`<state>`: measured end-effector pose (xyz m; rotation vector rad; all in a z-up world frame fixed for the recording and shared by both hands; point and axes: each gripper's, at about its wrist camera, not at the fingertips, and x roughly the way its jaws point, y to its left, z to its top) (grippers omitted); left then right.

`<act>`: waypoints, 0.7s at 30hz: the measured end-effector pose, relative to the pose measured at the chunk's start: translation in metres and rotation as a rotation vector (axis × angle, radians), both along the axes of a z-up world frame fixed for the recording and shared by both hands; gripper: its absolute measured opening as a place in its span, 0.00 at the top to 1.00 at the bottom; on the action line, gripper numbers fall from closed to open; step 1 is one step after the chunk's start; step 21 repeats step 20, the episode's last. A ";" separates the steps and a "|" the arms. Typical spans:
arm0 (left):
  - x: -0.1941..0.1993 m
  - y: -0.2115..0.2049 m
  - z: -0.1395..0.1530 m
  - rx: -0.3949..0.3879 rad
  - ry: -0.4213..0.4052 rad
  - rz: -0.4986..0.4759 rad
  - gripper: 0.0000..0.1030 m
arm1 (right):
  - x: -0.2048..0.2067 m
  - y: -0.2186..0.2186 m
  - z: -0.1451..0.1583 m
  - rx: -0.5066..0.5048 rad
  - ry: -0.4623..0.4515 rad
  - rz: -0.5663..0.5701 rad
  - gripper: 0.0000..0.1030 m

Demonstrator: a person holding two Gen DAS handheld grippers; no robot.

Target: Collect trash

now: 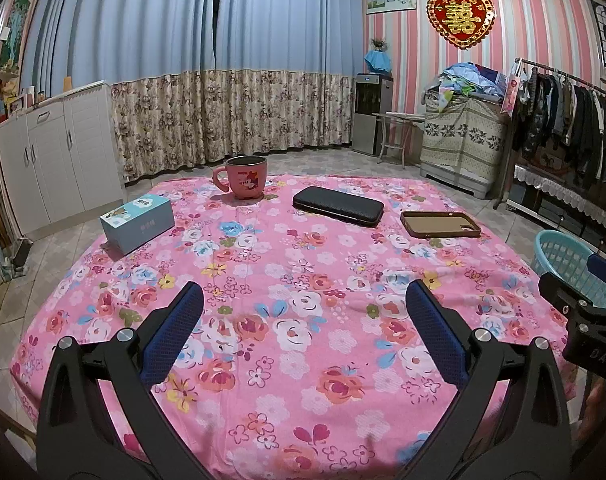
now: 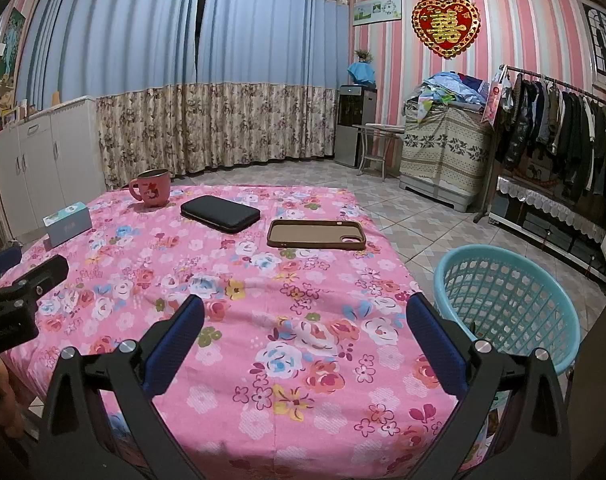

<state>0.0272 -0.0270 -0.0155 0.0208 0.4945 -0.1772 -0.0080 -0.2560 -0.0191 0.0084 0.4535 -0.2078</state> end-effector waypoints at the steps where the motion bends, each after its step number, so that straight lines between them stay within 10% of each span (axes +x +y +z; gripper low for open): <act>1: 0.001 0.001 0.000 0.001 -0.001 0.000 0.05 | 0.000 0.000 0.000 0.001 0.000 0.001 0.04; 21: 0.005 0.009 0.003 -0.013 -0.002 0.009 0.05 | 0.000 0.000 -0.002 0.000 0.003 -0.006 0.04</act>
